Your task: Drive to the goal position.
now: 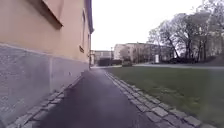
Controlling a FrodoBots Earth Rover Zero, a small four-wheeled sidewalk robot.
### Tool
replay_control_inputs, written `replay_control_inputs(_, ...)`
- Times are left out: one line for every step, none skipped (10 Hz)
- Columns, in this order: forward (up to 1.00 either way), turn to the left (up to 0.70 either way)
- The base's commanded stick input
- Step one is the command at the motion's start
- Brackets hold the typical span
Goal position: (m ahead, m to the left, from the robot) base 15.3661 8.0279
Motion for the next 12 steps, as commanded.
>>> replay_control_inputs(0.7,0.02)
replay_control_inputs(0.7,0.0)
replay_control_inputs(0.7,0.0)
replay_control_inputs(0.7,0.06)
replay_control_inputs(0.7,0.27)
replay_control_inputs(0.7,0.35)
replay_control_inputs(0.7,0.35)
replay_control_inputs(0.7,0.14)
replay_control_inputs(0.7,0.0)
replay_control_inputs(0.7,0.0)
replay_control_inputs(0.7,0.0)
replay_control_inputs(0.7,0.0)
